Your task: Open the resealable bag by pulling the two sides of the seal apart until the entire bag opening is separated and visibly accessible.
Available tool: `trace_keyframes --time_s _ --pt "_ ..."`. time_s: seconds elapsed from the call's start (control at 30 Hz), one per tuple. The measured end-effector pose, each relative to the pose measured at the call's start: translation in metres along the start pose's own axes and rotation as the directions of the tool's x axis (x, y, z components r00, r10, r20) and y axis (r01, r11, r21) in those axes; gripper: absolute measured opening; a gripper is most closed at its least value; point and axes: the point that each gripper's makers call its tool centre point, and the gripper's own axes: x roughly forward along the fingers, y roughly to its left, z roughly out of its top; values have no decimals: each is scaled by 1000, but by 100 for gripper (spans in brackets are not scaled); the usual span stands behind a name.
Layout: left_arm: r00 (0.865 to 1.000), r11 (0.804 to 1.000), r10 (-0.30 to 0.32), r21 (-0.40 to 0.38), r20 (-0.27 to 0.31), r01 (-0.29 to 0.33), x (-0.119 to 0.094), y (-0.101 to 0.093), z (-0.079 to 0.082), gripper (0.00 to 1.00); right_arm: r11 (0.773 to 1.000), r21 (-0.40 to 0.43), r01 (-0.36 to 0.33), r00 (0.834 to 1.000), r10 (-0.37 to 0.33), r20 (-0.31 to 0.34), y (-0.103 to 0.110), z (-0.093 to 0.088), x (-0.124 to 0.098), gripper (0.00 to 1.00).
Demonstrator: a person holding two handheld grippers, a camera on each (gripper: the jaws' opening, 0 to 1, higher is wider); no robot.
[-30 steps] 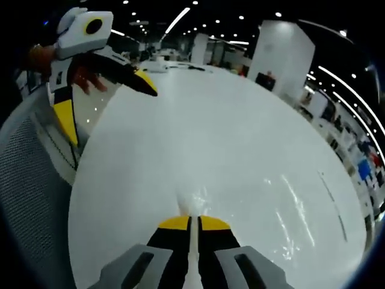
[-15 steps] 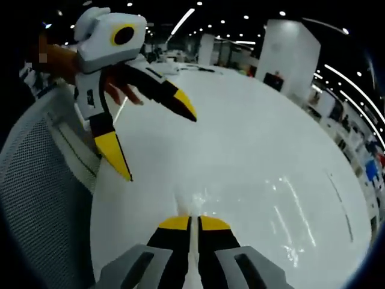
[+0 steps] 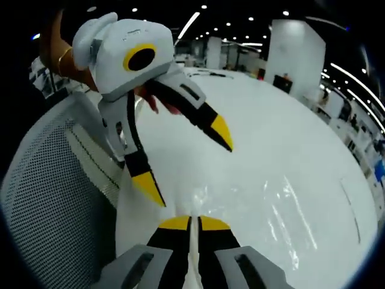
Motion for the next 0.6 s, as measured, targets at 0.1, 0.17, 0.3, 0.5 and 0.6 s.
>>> trace_keyframes --time_s 0.1,0.17,0.3,0.5,0.6 --pt "999 996 -25 85 -23 27 5 -7 2 63 1000 -8 -17 1000 17 -1 7 1 0 0" --pt "999 993 -41 107 -30 44 7 -10 2 60 1000 -8 -24 1000 24 -5 10 0 1 0" --pt "997 986 -67 152 -46 73 8 -15 2 54 999 -9 -36 999 36 -9 15 1 1 0" --pt "997 975 -67 208 -33 72 5 -16 7 36 998 -28 -57 998 56 -13 24 3 -1 0" --pt "997 968 -77 237 -28 81 4 -20 8 29 998 -24 -50 999 49 -10 23 4 -2 0"
